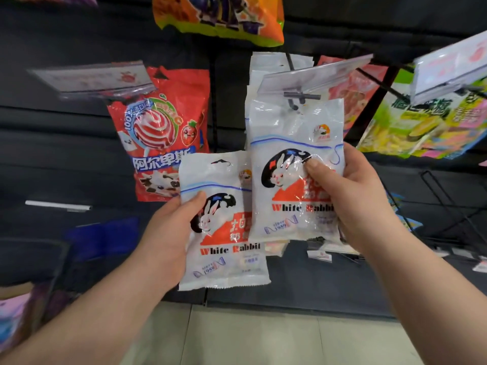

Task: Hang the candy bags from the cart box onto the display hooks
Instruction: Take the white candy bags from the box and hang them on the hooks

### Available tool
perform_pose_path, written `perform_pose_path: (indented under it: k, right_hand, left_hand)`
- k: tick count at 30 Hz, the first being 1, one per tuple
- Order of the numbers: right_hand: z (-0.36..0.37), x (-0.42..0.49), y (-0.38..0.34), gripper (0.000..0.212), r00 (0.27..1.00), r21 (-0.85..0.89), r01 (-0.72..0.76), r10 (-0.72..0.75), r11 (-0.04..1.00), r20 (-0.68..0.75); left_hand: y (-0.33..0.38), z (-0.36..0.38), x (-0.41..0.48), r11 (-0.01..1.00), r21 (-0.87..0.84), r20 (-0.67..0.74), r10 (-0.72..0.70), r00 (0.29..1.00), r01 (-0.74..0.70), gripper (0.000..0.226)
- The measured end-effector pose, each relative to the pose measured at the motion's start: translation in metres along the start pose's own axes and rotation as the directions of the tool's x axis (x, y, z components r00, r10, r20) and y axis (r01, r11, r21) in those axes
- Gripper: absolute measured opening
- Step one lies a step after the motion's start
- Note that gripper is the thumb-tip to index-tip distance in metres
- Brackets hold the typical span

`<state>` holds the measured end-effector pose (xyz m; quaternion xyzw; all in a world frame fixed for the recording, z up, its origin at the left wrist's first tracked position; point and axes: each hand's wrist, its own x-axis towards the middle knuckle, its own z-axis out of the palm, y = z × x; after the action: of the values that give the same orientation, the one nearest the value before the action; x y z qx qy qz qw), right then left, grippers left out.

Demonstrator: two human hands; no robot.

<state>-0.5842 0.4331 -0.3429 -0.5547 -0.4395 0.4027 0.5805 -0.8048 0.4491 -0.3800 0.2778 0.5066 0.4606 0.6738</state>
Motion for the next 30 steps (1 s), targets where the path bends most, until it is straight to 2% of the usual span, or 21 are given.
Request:
perform_pose_path:
  k: [4,14,22,30]
  right_hand:
    - [0.002,-0.004,0.001,0.025,1.000,0.024,0.010,-0.011,1.000,0.026]
    - [-0.003,-0.021,-0.002,0.035,1.000,0.130,-0.015,0.012,0.991,0.024]
    - [0.004,-0.005,-0.009,0.023,1.000,0.151,-0.017,0.016,0.988,0.011]
    - [0.006,0.007,-0.007,0.030,0.999,0.101,-0.037,0.039,0.994,-0.012]
  left_hand:
    - [0.000,-0.004,0.001,1.000,-0.005,0.013,-0.013,1.000,0.013,0.025]
    - [0.000,-0.010,0.000,0.999,-0.005,0.021,-0.033,0.999,0.033,0.013]
    - [0.003,-0.007,0.001,0.999,0.002,0.023,-0.033,0.999,0.033,0.010]
    - [0.005,-0.009,0.005,0.999,0.012,-0.002,-0.041,0.999,0.041,0.013]
